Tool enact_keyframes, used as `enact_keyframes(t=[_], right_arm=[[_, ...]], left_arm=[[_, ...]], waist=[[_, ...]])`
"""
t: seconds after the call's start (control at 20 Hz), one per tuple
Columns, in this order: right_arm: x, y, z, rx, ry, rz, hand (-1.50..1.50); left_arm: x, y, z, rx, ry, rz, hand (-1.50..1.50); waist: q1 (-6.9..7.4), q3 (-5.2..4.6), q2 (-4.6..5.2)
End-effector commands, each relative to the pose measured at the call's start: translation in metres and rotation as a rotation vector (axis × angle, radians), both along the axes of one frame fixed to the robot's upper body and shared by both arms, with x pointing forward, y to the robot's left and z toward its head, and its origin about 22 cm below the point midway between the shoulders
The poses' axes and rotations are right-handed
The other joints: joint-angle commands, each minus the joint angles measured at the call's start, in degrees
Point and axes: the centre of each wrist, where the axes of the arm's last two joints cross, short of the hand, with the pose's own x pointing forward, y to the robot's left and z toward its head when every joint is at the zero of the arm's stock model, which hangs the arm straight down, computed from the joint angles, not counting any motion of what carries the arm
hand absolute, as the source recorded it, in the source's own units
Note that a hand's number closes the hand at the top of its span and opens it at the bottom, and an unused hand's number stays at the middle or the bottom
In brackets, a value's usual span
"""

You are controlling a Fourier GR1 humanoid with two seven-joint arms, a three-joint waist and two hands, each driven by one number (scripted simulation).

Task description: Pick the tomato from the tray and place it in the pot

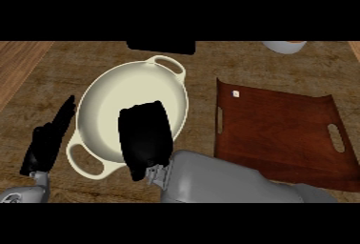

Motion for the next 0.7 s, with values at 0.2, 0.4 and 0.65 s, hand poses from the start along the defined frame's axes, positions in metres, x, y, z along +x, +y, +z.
enact_keyframes(t=[0.2, 0.4, 0.65], right_arm=[[-0.041, 0.023, 0.050, 0.233, -0.257, -0.119, 1.50], [-0.043, 0.027, 0.068, 0.306, -0.291, -0.145, 1.50], [-0.033, 0.033, 0.082, 0.387, -0.335, -0.166, 1.50]], left_arm=[[-0.007, 0.003, -0.012, 0.005, -0.003, 0.028, 0.00], [0.006, 0.006, 0.005, -0.010, -0.007, 0.047, 0.00], [0.000, 0.015, 0.000, -0.012, -0.019, 0.048, 0.00]], waist=[[-1.33, 0.01, 0.19], [-2.62, 0.08, 0.51], [-3.00, 0.07, 0.90]])
